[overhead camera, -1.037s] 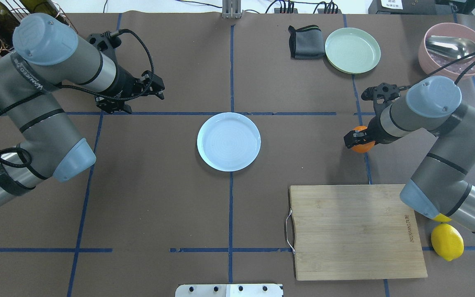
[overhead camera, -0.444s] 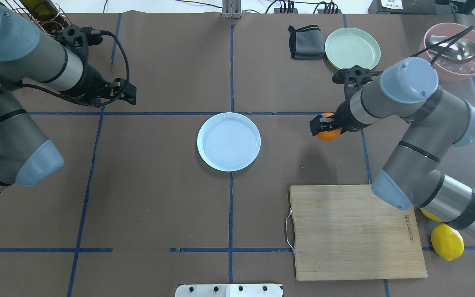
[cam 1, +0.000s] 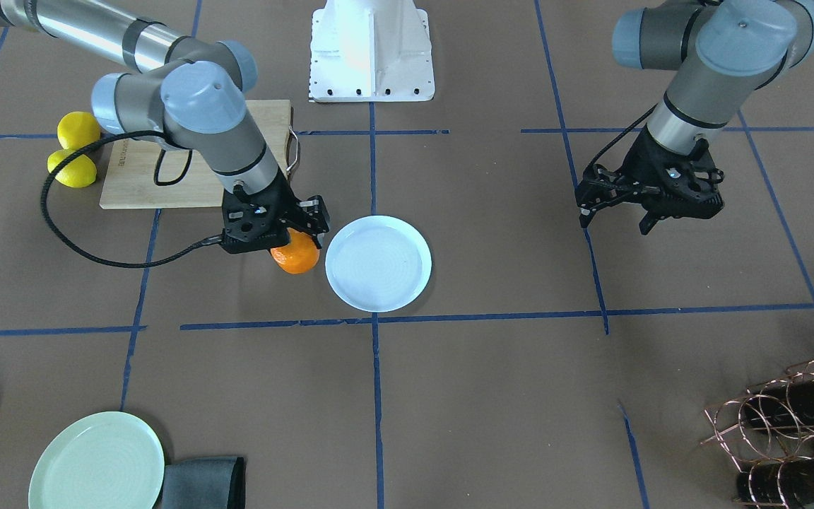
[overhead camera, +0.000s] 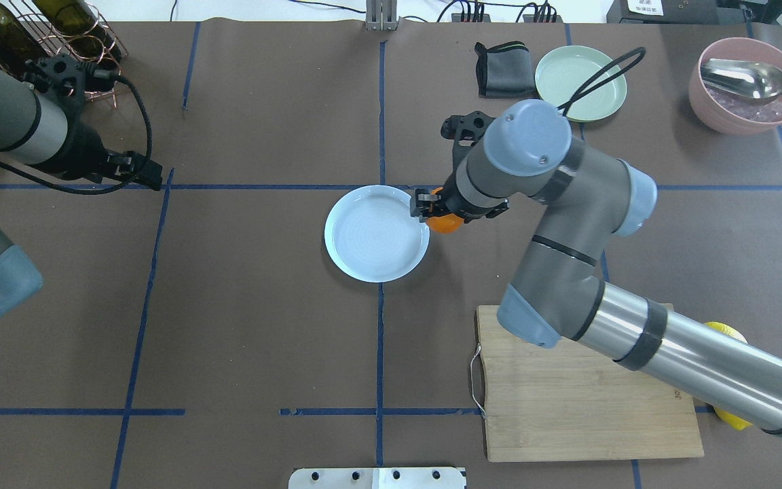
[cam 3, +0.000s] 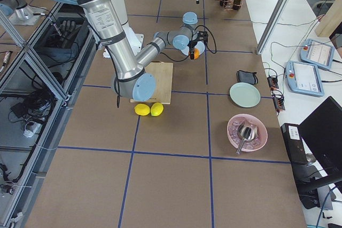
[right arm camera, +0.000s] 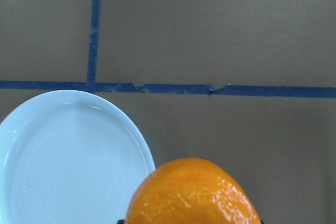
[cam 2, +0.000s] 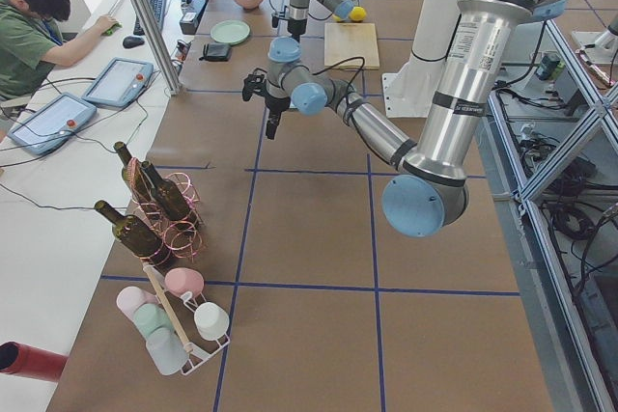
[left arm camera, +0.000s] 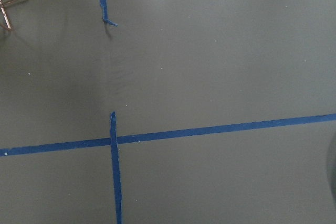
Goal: Pick orange to plate
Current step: 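Lift the orange with the right gripper and carry it over the plate, then lower the orange onto the plate and open the right gripper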
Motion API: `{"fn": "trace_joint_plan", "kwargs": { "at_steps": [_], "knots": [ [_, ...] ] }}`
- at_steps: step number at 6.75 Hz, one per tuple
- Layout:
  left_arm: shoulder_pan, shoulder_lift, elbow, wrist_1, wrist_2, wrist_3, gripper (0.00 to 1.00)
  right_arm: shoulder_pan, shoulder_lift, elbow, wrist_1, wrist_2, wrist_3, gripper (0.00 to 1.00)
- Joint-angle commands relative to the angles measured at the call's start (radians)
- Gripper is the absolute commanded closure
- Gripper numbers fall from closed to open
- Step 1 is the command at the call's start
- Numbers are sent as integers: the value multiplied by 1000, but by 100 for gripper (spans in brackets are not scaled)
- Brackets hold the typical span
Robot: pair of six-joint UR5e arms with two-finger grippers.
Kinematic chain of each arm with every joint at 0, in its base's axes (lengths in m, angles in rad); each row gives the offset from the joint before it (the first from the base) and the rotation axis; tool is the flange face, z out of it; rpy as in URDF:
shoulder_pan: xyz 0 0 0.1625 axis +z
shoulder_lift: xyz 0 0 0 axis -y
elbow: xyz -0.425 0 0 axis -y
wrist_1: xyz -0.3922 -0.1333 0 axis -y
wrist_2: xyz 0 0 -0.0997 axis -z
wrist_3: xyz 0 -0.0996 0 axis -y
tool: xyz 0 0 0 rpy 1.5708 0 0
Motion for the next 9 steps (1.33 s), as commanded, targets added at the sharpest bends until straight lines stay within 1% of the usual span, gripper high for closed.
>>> {"fn": "trace_joint_plan", "kwargs": {
  "at_steps": [1,2,3,4,5,7,8,9],
  "knots": [
    [-17,99,-12,-2,-6,70,0,-38,140,-144,-3,-37,26,100],
    [-62,102,-3,3,-8,105,0,-57,151,-160,-1,-72,26,100],
    [-87,107,7,4,-23,125,0,-64,153,-160,0,-74,28,100],
    [-98,128,8,4,-26,159,0,-67,160,-160,0,-74,46,44],
    [-122,160,13,4,-26,212,0,-86,162,-160,3,-90,78,0],
    [-191,194,14,4,-26,313,0,-84,168,-153,0,-92,80,0],
    [-195,199,22,4,-26,317,0,-68,167,-136,-5,-84,78,0],
    [-205,197,40,4,-26,329,0,-28,159,-95,-58,-54,75,0]
  ]
}}
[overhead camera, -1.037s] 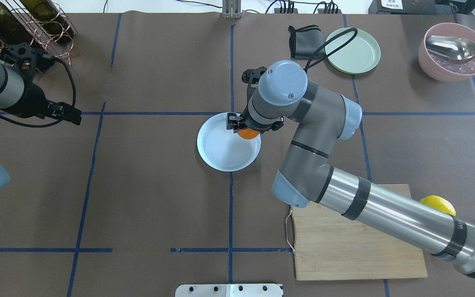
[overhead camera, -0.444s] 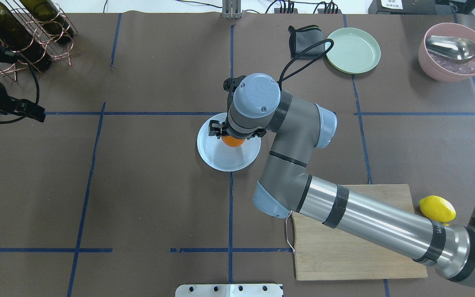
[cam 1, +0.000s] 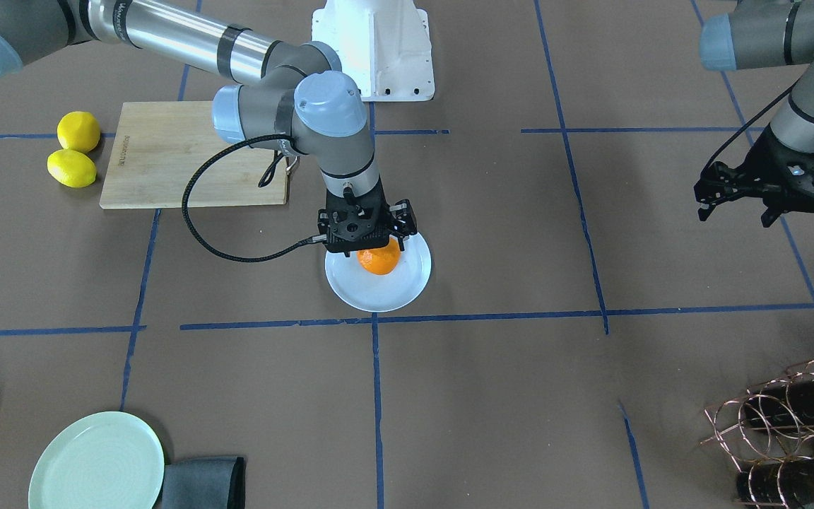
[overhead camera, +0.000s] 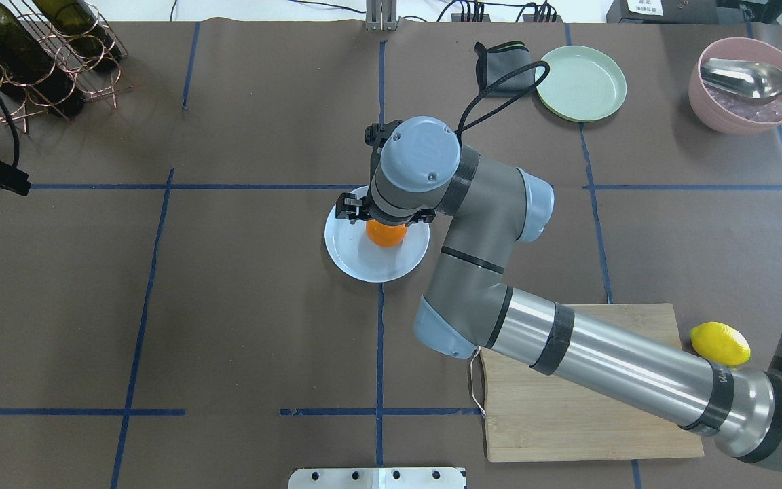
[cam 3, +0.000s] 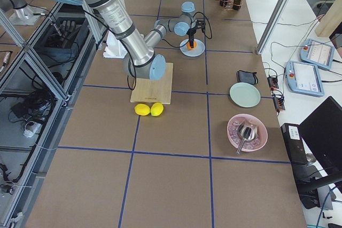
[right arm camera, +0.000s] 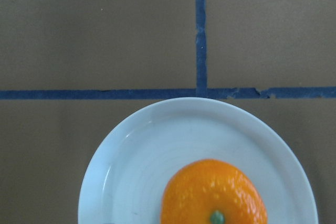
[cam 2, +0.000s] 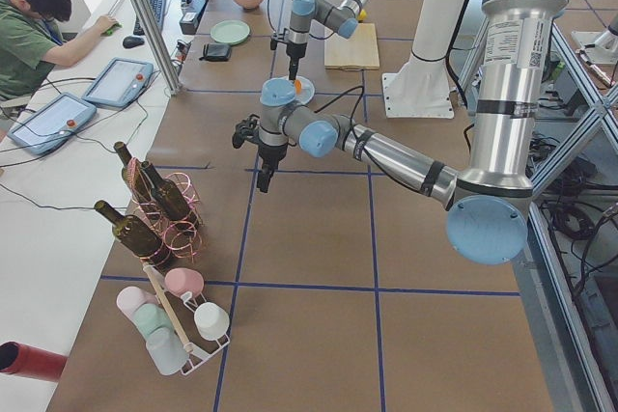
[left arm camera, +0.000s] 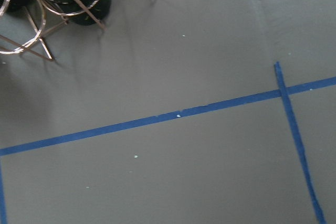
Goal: Pick orange to plate
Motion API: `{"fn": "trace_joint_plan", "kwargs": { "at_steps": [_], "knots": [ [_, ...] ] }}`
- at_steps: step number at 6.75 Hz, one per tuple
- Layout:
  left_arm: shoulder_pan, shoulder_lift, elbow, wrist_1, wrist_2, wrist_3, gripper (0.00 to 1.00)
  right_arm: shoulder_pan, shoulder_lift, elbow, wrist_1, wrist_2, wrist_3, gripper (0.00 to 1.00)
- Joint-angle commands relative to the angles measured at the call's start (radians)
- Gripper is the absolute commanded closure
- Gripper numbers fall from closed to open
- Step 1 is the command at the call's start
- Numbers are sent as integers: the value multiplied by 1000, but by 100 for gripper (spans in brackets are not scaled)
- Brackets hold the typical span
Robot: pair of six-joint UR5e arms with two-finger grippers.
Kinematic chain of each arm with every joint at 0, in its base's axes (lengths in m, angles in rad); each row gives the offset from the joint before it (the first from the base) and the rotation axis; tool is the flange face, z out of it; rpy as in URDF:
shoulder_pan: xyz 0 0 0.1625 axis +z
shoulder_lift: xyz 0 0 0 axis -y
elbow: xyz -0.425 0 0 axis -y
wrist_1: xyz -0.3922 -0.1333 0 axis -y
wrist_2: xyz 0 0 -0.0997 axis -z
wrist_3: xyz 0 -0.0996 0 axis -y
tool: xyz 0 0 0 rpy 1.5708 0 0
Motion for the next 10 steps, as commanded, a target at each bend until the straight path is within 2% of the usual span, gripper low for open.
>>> {"fn": "trace_joint_plan", "kwargs": {
  "at_steps": [1,2,3,4,5,7,8,10],
  "knots": [
    [-41,9,26,1,0,70,0,87,-15,102,-147,79,-22,0],
    [-76,23,29,3,-2,122,0,127,-59,192,-233,111,-71,0],
    [-140,24,59,32,-5,218,0,167,-152,335,-325,130,-195,0],
    [-206,24,84,82,-56,349,0,218,-225,437,-410,134,-310,0],
    [-278,24,119,130,-113,446,0,287,-316,520,-462,178,-443,0],
    [-429,23,185,249,-123,667,0,458,-466,549,-458,310,-676,0],
    [-458,24,199,299,-159,697,0,546,-544,546,-455,358,-823,0],
    [-462,55,214,299,-259,696,0,719,-659,485,-455,461,-1106,0]
  ]
}}
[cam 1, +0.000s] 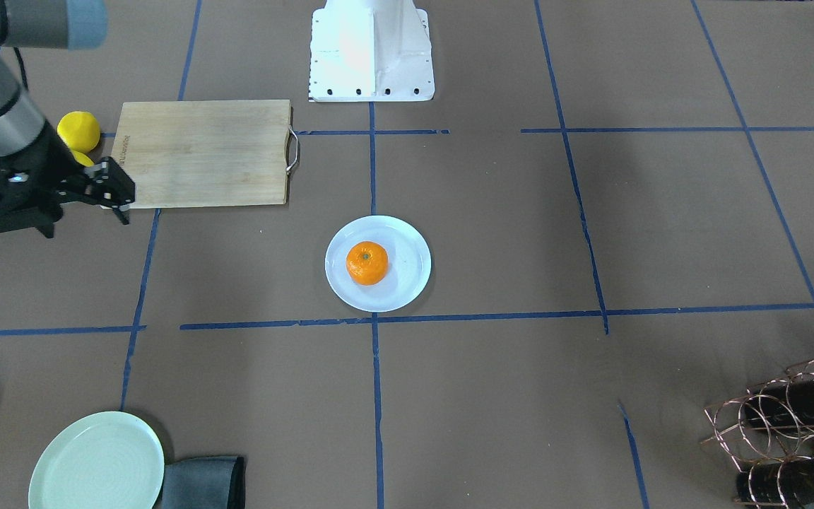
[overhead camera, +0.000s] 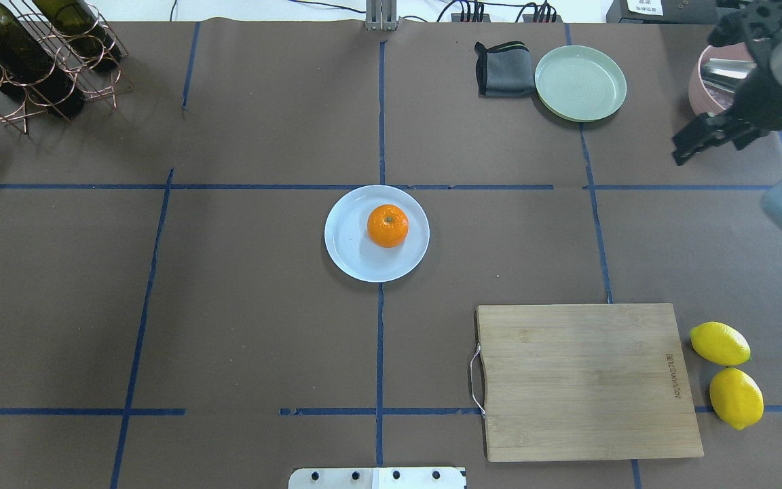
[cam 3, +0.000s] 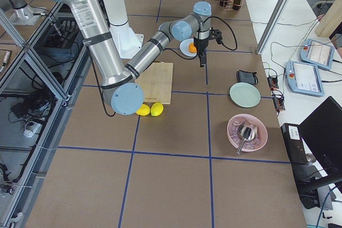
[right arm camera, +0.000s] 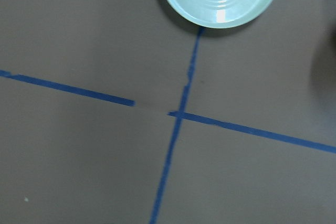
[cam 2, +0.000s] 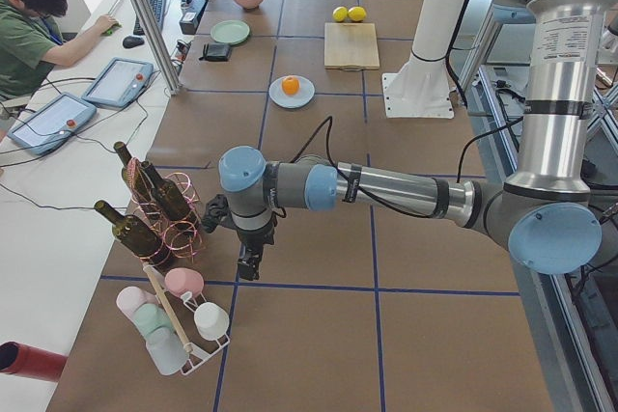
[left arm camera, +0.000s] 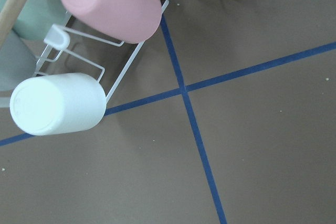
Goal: Pick orange to plate
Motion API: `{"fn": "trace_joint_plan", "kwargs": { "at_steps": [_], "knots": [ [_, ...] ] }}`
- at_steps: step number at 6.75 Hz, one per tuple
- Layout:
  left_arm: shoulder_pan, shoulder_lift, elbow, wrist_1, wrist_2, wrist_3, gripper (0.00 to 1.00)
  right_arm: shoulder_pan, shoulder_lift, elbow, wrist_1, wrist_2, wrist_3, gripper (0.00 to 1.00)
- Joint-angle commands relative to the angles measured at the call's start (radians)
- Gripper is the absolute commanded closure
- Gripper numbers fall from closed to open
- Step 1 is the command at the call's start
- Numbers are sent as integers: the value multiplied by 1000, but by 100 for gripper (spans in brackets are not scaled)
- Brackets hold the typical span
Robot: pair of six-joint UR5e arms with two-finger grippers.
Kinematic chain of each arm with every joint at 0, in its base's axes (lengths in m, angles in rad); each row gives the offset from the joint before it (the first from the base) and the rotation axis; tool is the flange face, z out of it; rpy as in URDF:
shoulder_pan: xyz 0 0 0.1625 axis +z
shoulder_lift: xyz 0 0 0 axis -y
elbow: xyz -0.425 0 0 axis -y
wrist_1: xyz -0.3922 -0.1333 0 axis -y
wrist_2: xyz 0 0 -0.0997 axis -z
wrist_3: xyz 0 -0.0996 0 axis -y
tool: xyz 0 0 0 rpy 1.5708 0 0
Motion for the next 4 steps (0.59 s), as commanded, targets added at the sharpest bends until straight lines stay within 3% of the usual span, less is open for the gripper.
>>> {"fn": "trace_joint_plan", "kwargs": {
  "at_steps": [1,3,4],
  "knots": [
    [-8,21,12,7,-62,3,0,221,-113,-112,0,135,-347,0],
    [-8,25,12,7,-62,-2,0,357,-136,-284,3,176,-613,0],
    [-8,25,12,7,-62,-2,0,399,-137,-330,3,176,-619,0]
  ]
}}
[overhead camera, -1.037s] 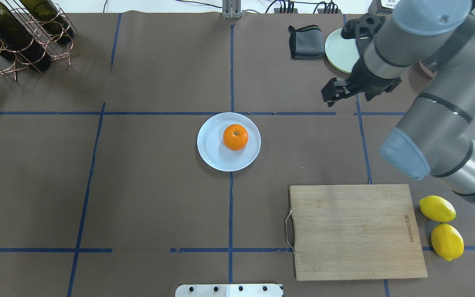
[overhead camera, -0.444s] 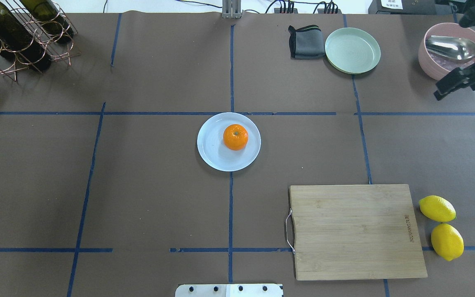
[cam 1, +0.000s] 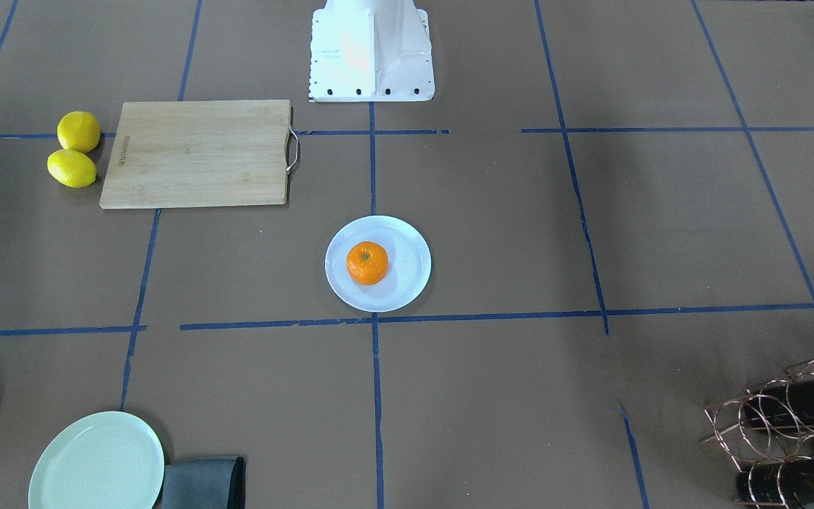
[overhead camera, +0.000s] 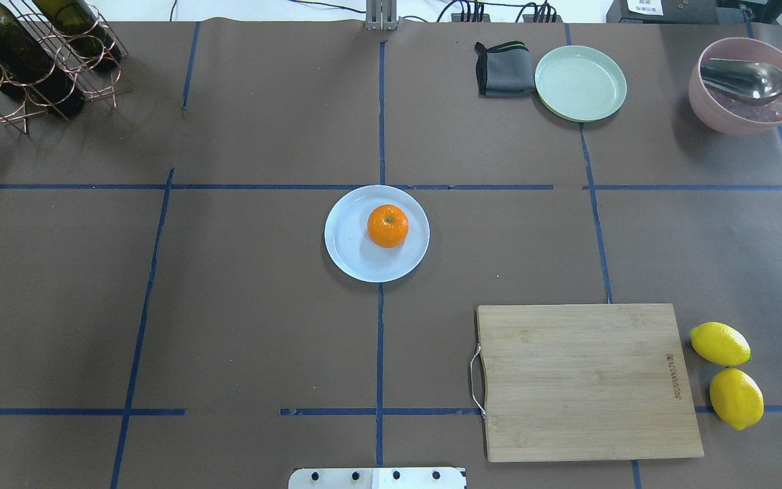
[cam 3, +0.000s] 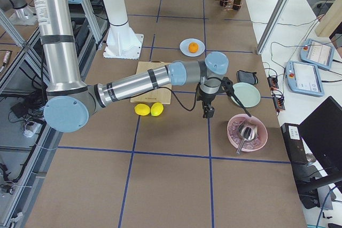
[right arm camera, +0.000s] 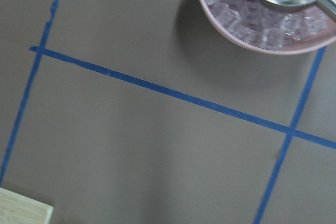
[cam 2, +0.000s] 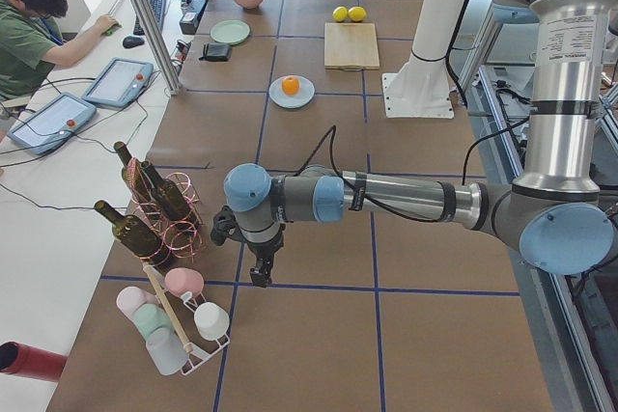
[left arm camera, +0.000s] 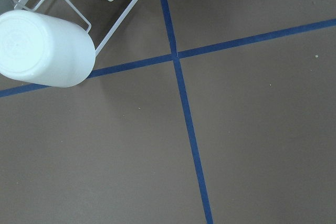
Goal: Pick orange to plate
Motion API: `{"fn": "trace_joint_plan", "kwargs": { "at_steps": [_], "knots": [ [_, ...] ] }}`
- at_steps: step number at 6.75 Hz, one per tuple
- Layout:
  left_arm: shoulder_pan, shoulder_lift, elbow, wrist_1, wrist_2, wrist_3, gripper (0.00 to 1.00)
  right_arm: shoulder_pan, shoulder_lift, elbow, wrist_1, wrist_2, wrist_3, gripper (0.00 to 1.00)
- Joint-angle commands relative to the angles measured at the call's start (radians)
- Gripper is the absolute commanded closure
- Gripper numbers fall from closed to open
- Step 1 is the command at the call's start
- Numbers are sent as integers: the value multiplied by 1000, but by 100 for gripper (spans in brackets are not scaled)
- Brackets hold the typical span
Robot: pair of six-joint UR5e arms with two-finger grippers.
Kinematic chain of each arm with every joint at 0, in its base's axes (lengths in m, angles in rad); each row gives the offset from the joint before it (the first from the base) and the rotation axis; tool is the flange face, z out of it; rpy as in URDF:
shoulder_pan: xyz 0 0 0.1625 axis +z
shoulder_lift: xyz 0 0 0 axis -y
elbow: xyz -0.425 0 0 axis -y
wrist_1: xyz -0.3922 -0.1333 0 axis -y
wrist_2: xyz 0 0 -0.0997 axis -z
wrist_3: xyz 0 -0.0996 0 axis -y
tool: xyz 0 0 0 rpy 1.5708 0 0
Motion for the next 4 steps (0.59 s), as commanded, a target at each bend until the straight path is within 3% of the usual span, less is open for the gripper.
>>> {"fn": "trace_joint_plan", "kwargs": {
  "at_steps": [1,3,4],
  "knots": [
    [-1,1,-1,-1,-1,-1,0,93,-20,-108,2,3,-66,0],
    [-1,1,-3,-3,1,-1,0,113,-55,-112,11,-25,-48,0],
    [-1,1,-3,-3,-1,-1,0,116,-98,-110,76,-26,-45,0]
  ]
}}
